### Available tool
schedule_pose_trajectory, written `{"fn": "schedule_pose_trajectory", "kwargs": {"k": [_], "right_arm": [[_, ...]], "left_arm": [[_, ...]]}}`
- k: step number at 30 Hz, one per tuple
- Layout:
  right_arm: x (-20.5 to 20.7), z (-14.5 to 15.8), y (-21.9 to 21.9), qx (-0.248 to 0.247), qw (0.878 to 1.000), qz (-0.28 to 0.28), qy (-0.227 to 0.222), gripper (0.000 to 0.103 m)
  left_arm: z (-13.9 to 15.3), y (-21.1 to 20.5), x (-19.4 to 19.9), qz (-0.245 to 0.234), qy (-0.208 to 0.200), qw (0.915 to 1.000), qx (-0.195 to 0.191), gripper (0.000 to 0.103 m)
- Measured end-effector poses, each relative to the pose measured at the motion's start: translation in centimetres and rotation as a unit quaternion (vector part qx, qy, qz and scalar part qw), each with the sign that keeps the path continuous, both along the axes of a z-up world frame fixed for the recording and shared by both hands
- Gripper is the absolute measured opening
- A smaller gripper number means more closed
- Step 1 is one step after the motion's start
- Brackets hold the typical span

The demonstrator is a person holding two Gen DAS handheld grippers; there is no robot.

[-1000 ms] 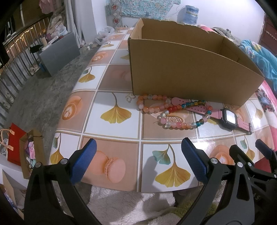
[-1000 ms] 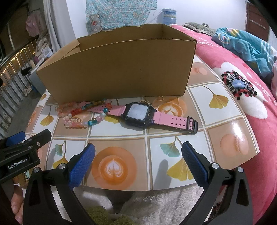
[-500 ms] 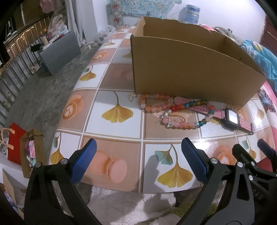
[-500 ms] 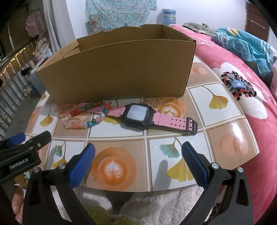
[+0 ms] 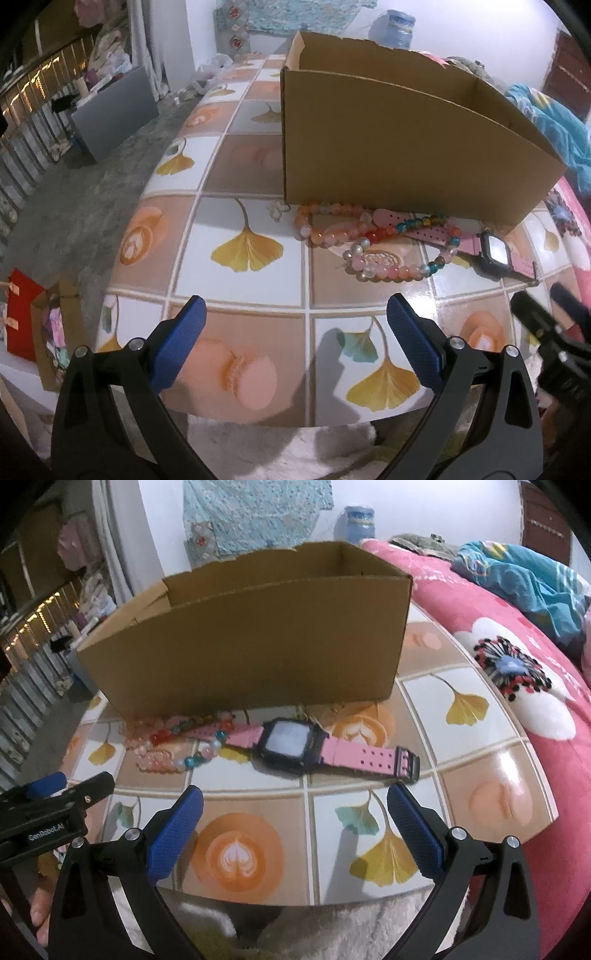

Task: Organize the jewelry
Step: 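Reach the right gripper to the multicolour beaded bracelet and grasp it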

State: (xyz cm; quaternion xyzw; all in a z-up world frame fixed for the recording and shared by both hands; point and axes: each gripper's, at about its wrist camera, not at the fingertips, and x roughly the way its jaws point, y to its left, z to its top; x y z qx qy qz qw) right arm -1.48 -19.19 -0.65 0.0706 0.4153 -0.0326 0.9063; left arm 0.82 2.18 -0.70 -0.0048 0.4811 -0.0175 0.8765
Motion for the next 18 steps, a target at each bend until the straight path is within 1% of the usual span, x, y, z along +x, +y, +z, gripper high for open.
{"fn": "schedule_pose_trajectory", "kwargs": {"k": [1, 3, 5, 7, 8, 12, 13, 15, 16, 18], "right_arm": [[0.1, 0.2, 0.0, 0.000, 1.000, 0.006, -0.008, 0.097], [0.3, 0.4, 0.2, -0.003, 1.000, 0.019, -0.021, 0.093], [0.8, 0.6, 0.3, 0.001, 0.999, 0.032, -0.031, 0.090], [1.3, 0.8, 0.5, 0.006, 0.998, 0.044, -0.040, 0.084], [1.6, 0.9, 0.6, 0.011, 0.998, 0.053, -0.044, 0.081], [3.1, 0.9, 1.2, 0.024, 0.995, 0.088, -0.046, 0.069], [3.6, 0.8, 1.5, 0.029, 0.994, 0.099, -0.042, 0.068], [4.3, 0.6, 1.8, 0.037, 0.992, 0.114, -0.034, 0.061], [4.7, 0.5, 2.0, 0.039, 0.992, 0.118, -0.028, 0.060], [5.4, 0.2, 2.2, 0.042, 0.991, 0.127, -0.021, 0.054]], "left_arm": [[0.1, 0.1, 0.0, -0.007, -0.007, 1.0000, 0.000, 0.095], [0.5, 0.3, -0.1, -0.022, -0.022, 0.9995, -0.006, 0.095], [0.8, 0.3, -0.2, -0.048, -0.043, 0.9976, -0.025, 0.095], [1.2, 0.6, -0.2, -0.063, -0.062, 0.9948, -0.050, 0.095], [1.3, 0.7, -0.1, -0.062, -0.063, 0.9945, -0.056, 0.095], [0.9, 0.4, 1.1, -0.070, -0.052, 0.9943, -0.061, 0.095], [0.8, 0.3, 1.2, -0.072, -0.053, 0.9941, -0.061, 0.095], [0.4, 0.1, 1.5, -0.076, -0.054, 0.9934, -0.066, 0.095], [0.3, -0.1, 1.6, -0.081, -0.056, 0.9926, -0.071, 0.094], [0.0, -0.4, 1.8, -0.095, -0.059, 0.9904, -0.082, 0.094]]}}
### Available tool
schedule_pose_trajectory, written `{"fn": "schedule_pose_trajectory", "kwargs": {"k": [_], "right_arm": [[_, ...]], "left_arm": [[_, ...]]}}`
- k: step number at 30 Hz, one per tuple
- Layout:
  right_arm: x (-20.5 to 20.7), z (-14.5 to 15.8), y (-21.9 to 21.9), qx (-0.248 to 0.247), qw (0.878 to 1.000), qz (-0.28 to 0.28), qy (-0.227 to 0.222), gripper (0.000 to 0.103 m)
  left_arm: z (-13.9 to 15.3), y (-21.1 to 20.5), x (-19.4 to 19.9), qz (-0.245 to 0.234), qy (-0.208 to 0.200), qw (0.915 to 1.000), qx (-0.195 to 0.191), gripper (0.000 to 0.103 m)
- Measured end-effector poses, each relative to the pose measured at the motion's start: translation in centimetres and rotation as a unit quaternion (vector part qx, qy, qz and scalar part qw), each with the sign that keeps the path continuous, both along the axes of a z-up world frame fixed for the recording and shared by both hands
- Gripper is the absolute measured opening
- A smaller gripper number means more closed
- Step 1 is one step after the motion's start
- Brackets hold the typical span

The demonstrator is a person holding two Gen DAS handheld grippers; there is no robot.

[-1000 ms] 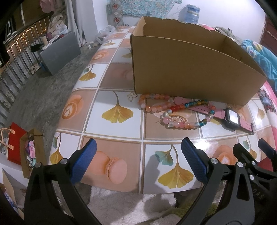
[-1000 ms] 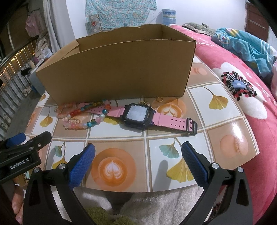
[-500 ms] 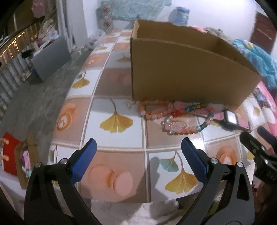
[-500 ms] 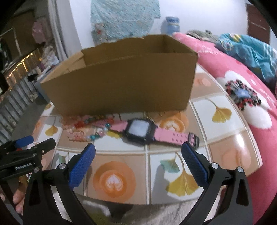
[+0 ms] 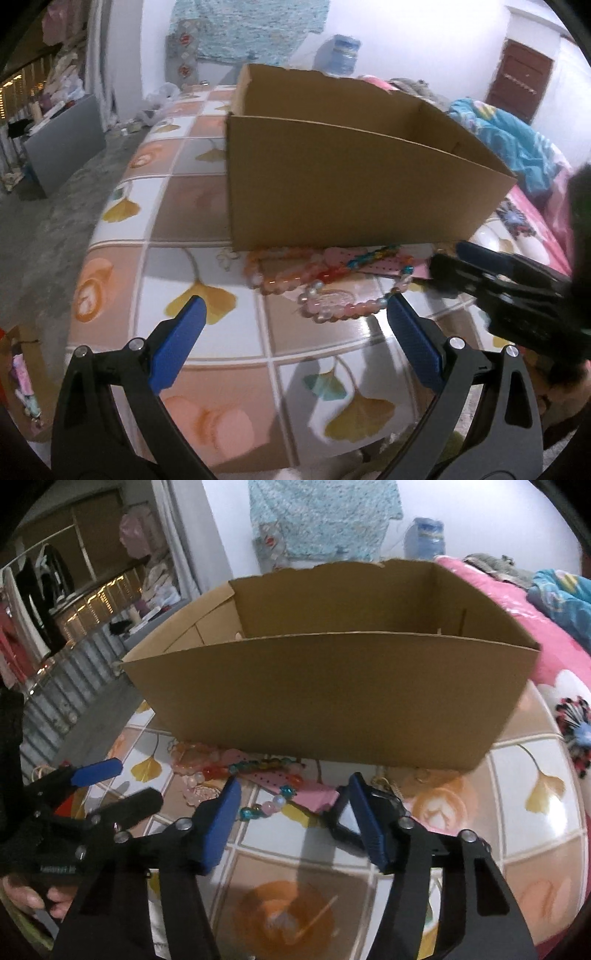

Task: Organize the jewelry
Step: 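Reach the right gripper to the multicolour beaded bracelet and grasp it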

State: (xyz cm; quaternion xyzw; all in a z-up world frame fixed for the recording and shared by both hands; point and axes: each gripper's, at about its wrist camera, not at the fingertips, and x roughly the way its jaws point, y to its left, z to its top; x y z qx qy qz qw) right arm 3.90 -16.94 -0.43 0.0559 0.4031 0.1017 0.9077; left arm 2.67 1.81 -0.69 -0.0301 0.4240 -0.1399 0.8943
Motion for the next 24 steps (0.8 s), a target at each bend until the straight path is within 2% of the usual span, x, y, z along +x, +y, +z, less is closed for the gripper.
{"fn": "schedule_pose_trajectory", "kwargs": {"k": [3, 4, 5, 8, 10, 16, 20, 24], "right_arm": [[1.1, -0.4, 0.3, -0.003, 1.000, 0.007, 0.010, 0.048], [1.4, -0.6, 0.5, -0.005, 1.000, 0.010, 0.014, 0.047], [1.8, -0.7, 0.7, -0.009, 1.000, 0.014, 0.019, 0.045], [2.6, -1.2, 1.2, -0.017, 0.999, 0.021, 0.029, 0.040], [2.9, -1.4, 1.4, -0.021, 0.999, 0.025, 0.036, 0.040], [3.4, -1.8, 1.8, -0.031, 0.997, 0.036, 0.054, 0.034], [3.7, -2.6, 1.7, -0.033, 0.996, 0.035, 0.073, 0.030], [3.6, -2.8, 1.9, -0.032, 0.996, 0.035, 0.073, 0.025]], "left_arm": [[-0.3, -0.6, 0.2, -0.015, -0.008, 0.9998, 0.005, 0.094], [-0.4, -0.8, 0.2, -0.019, -0.011, 0.9997, 0.007, 0.086], [-0.6, -1.0, 0.3, -0.025, -0.011, 0.9996, 0.010, 0.074], [-1.3, -1.5, 0.7, -0.038, 0.004, 0.9992, 0.011, 0.059], [-1.7, -1.6, 1.2, -0.040, 0.017, 0.9990, 0.003, 0.053], [-2.5, -1.4, 2.4, -0.036, 0.046, 0.9981, -0.017, 0.040], [-2.5, -2.0, 2.6, -0.034, 0.044, 0.9984, -0.007, 0.036], [-2.6, -3.1, 2.8, -0.035, 0.040, 0.9986, 0.007, 0.033]]}}
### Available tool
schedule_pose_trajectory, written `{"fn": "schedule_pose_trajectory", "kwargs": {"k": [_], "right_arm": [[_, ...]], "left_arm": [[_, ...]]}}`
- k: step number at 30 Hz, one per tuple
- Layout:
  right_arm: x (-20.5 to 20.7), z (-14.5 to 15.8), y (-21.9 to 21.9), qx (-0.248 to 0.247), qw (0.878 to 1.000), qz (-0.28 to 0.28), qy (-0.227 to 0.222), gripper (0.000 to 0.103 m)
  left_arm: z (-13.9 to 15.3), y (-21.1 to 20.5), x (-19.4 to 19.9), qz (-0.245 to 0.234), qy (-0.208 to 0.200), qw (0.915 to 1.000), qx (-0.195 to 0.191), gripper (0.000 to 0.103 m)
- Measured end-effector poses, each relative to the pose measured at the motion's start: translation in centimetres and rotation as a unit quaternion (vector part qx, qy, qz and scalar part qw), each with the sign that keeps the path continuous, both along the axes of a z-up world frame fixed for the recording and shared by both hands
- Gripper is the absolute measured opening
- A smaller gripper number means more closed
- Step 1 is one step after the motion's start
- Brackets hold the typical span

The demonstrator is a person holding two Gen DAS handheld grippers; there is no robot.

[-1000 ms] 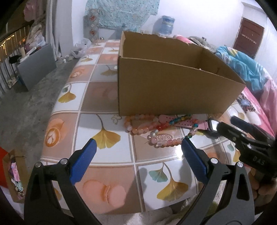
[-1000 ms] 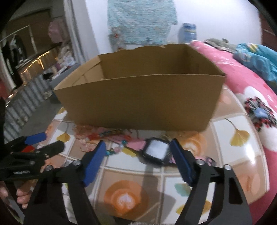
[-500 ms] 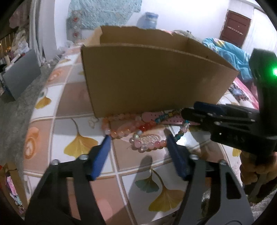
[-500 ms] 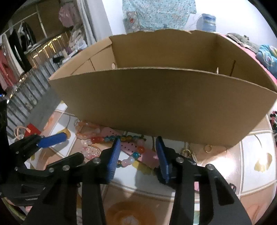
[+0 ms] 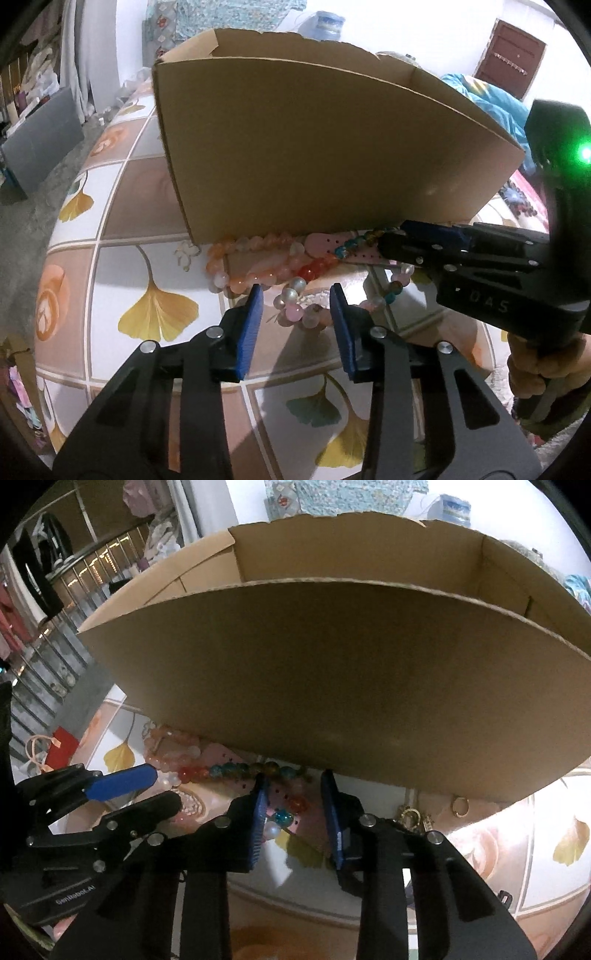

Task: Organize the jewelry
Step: 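Reach the right gripper to the multicolour beaded bracelet and grasp it, then lift the bracelet into the cardboard box and open the right gripper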

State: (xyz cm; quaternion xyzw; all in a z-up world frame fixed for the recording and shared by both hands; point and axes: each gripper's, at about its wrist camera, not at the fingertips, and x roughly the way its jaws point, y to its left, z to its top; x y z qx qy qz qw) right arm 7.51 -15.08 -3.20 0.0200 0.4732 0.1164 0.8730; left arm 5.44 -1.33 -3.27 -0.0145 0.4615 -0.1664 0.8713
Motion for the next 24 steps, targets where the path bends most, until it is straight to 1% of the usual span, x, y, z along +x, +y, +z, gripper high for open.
{"fn": "schedule_pose_trajectory", "kwargs": {"k": [2, 3, 4, 6, 9, 15, 19, 22, 24], "right_arm": [[-0.1, 0.0, 0.0, 0.008, 1.000, 0.004, 0.000, 0.020], [0.0, -0.1, 0.0, 0.010, 1.000, 0.005, 0.000, 0.014], [-0.1, 0.0, 0.0, 0.011, 1.000, 0.005, -0.003, 0.011], [0.2, 0.3, -0.2, 0.014, 1.000, 0.004, -0.003, 0.010], [-0.3, 0.7, -0.3, 0.022, 1.000, 0.002, -0.011, 0.010], [-2.5, 2.7, -0.3, 0.027, 0.999, 0.006, -0.042, 0.010], [-4.3, 4.7, -0.2, 0.034, 0.997, 0.009, -0.065, 0.010], [-5.7, 7.2, -0.7, 0.042, 0.995, 0.016, -0.089, 0.010], [-5.7, 9.2, -0.4, 0.048, 0.992, 0.024, -0.111, 0.010]], "left_arm": [[0.0, -0.7, 0.2, 0.003, -0.005, 0.9999, 0.010, 0.024], [0.0, -1.0, 0.3, 0.003, -0.009, 0.9998, 0.019, 0.020], [-0.1, -1.3, 0.3, 0.003, -0.012, 0.9996, 0.027, 0.012], [0.0, -1.5, 0.2, 0.002, -0.016, 0.9994, 0.030, 0.011], [0.3, -1.6, -0.1, 0.002, -0.019, 0.9996, 0.023, 0.008], [2.4, -0.7, -2.2, -0.005, -0.043, 0.9991, 0.005, 0.008], [5.1, -0.3, -4.1, -0.009, -0.072, 0.9973, -0.011, 0.008], [8.0, 0.1, -5.2, -0.018, -0.104, 0.9942, -0.022, 0.008], [10.2, 0.1, -5.4, -0.027, -0.127, 0.9912, -0.028, 0.008]]}}
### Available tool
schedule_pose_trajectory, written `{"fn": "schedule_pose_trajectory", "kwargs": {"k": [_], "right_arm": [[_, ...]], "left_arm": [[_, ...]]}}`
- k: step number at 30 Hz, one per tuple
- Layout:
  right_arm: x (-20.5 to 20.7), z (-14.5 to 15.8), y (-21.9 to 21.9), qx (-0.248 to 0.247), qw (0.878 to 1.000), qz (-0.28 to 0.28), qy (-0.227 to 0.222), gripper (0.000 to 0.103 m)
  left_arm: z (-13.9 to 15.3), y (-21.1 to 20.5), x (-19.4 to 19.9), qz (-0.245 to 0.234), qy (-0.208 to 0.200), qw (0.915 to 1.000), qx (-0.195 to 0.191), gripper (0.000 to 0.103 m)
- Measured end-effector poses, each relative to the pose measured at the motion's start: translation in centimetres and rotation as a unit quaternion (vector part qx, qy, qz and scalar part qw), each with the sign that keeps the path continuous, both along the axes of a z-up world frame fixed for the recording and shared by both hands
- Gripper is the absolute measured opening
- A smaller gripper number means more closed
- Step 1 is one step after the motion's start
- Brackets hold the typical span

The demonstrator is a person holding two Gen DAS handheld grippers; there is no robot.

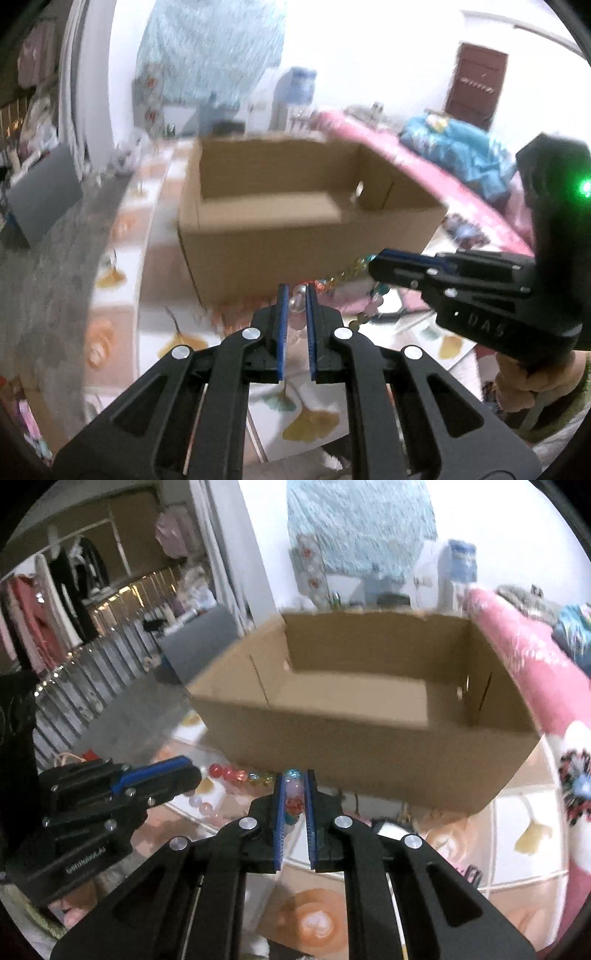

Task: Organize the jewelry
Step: 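Lift the bracelet into the cardboard box and open the right gripper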

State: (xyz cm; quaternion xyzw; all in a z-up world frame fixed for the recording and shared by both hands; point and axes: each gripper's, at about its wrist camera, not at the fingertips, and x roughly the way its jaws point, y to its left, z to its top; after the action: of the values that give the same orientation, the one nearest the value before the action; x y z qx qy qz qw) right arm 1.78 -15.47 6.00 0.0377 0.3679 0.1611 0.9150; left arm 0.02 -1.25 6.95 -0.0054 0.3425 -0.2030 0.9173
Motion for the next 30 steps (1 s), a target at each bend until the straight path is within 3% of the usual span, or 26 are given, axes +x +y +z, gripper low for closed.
{"fn": "schedule_pose_trajectory", "kwargs": {"k": [4, 7, 9, 11, 16, 20, 26, 30], "right_arm": [[0.2, 4.5, -0.3, 0.025, 0.999, 0.023, -0.042, 0.010], [2.8, 6.9, -0.8, 0.040, 0.997, 0.037, -0.047, 0.010], [5.1, 7.6, -1.4, 0.044, 0.998, 0.039, -0.038, 0.010], [8.9, 7.5, -1.7, 0.057, 0.997, 0.043, -0.004, 0.010], [17.3, 4.9, -1.7, 0.063, 0.993, 0.037, 0.088, 0.010], [24.0, 1.1, -1.6, 0.073, 0.981, 0.031, 0.178, 0.010], [29.9, -3.2, -0.7, 0.059, 0.967, 0.028, 0.245, 0.010], [32.2, -5.6, -0.8, 0.072, 0.957, 0.027, 0.279, 0.011]], "left_arm": [[4.8, -0.2, 0.7, -0.017, -0.044, 0.9989, -0.005, 0.008], [7.5, -0.6, 2.9, -0.027, -0.061, 0.9978, 0.001, 0.008], [8.6, -0.9, 5.6, -0.029, -0.056, 0.9980, 0.008, 0.008], [8.5, -1.3, 9.0, -0.033, -0.020, 0.9992, 0.009, 0.008], [6.1, -2.0, 16.9, -0.024, 0.056, 0.9976, 0.034, 0.008], [2.8, -3.3, 22.5, -0.012, 0.111, 0.9895, 0.092, 0.008], [-0.4, -4.4, 26.0, -0.008, 0.149, 0.9766, 0.155, 0.009], [-1.2, -4.8, 27.0, -0.008, 0.155, 0.9734, 0.169, 0.012]]}}
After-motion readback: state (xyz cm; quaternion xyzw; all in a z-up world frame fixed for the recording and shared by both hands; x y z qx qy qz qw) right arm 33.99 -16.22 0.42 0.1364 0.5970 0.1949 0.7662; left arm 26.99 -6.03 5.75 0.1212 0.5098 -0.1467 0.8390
